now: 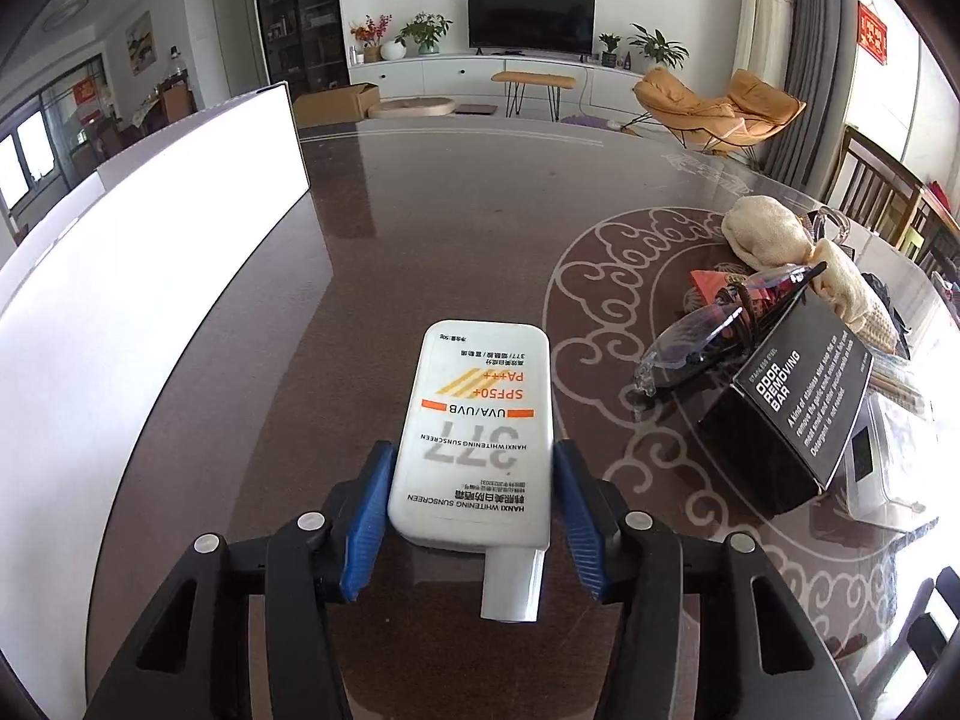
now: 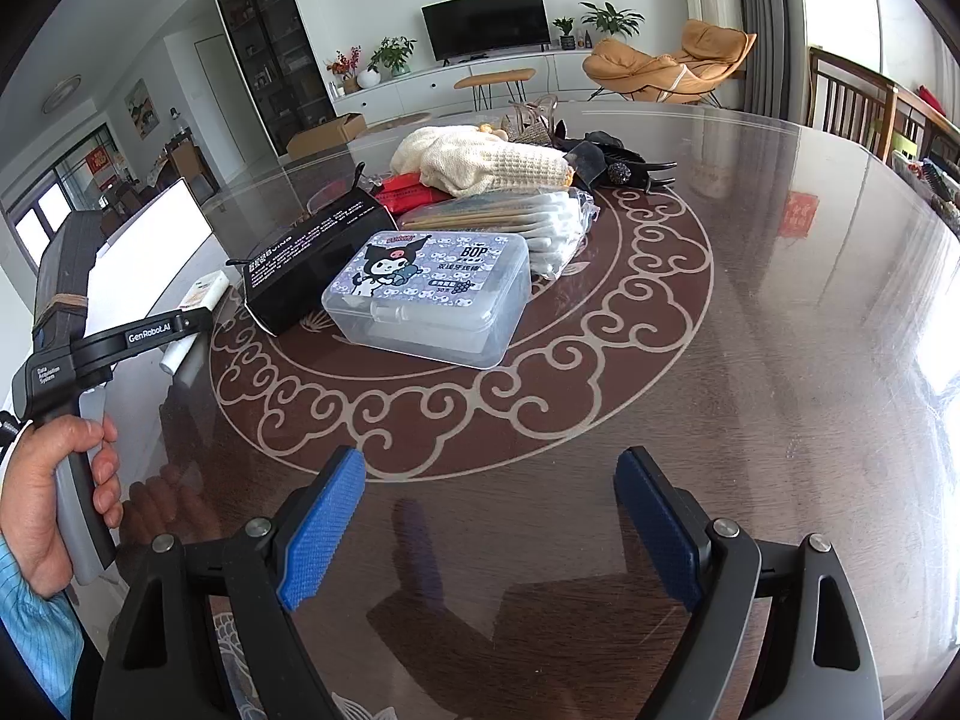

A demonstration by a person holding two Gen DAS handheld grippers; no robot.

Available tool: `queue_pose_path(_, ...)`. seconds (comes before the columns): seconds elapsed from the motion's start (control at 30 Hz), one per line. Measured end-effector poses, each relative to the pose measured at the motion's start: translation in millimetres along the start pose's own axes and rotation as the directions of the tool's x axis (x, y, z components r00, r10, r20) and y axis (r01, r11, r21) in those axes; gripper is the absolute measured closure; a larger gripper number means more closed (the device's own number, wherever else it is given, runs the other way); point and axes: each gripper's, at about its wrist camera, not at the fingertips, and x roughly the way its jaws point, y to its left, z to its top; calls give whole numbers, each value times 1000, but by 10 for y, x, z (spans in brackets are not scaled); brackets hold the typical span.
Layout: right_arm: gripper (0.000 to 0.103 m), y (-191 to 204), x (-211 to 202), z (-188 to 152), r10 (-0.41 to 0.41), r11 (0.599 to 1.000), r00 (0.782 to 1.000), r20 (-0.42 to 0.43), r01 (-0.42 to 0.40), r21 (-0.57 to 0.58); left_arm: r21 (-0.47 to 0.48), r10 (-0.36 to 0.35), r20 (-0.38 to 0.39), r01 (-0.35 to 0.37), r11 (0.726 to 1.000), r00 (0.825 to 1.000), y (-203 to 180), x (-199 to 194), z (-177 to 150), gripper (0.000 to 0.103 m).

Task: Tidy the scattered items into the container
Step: 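Grasp the white sunscreen bottle with the left gripper and lift it, then carry the sunscreen bottle in the left gripper while the right gripper grasps the clear cartoon box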

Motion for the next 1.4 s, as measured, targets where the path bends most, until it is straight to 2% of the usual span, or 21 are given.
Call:
queue_pose_path(0.27, 16, -6, -4, -1, 1, 1000, 1000, 0, -1, 1, 78, -64, -17, 65, 995, 998, 61, -497, -620, 48)
queue_pose_path(0.3, 16, -6, -5, -1, 1, 1000, 1000, 0, -1, 0, 71, -56, -22, 57, 996, 998, 74, -513, -645, 34)
queue_pose_path(0.33, 16, -9, -5, -1, 1, 1000, 1000, 0, -1, 0, 60, -40, -34, 42, 997, 999, 91, -503, -664, 5)
queue_pose_path(0.37, 16, -16, -3, 0, 1, 1000, 1000, 0, -1, 1, 46, -34, -53, 36, 998, 998, 114, -471, -679, 0)
queue_pose_path(0.43, 16, -15, -5, -1, 3, 1000, 1000, 1, -3, 2, 20, -41, -56, 42, 999, 998, 160, -450, -651, 0)
queue_pose_path(0.7, 16, -17, 4, 9, 13, 1000, 1000, -3, -13, -10, 47, -61, -59, 64, 997, 996, 141, -410, -630, 0)
queue_pose_path(0.77, 16, -11, 37, 50, 104, 992, 994, -22, -105, -72, 45, -57, -57, 60, 997, 997, 127, -404, -620, 0)
queue_pose_path(0.83, 16, -37, 99, 133, 215, 967, 975, -61, -221, -125, 43, -56, -56, 58, 997, 997, 127, -405, -620, 0)
queue_pose_path(0.87, 16, -65, 139, 192, 241, 957, 967, -79, -250, -145, 42, -55, -56, 57, 997, 997, 122, -405, -619, 0)
queue_pose_path(1.03, 16, -178, 381, 538, 275, 932, 953, -125, -296, -207, 41, -53, -55, 55, 998, 997, 115, -406, -611, 0)
queue_pose_path(1.17, 16, -222, 585, 801, 309, 934, 943, -124, -326, -144, 41, -53, -55, 55, 998, 997, 114, -404, -610, 0)
queue_pose_path(1.27, 16, -196, 654, 873, 367, 921, 922, -126, -379, -90, 41, -53, -55, 55, 998, 997, 114, -404, -610, 0)
queue_pose_path(1.3, 16, -155, 648, 864, 397, 908, 908, -137, -410, -84, 41, -53, -55, 55, 998, 997, 114, -404, -610, 0)
queue_pose_path(1.33, 16, -98, 635, 829, 439, 887, 884, -162, -455, -82, 41, -53, -55, 55, 998, 997, 114, -404, -611, 0)
queue_pose_path(1.4, 16, 67, 574, 698, 525, 823, 815, -243, -560, -98, 40, -53, -55, 55, 998, 997, 113, -404, -611, 0)
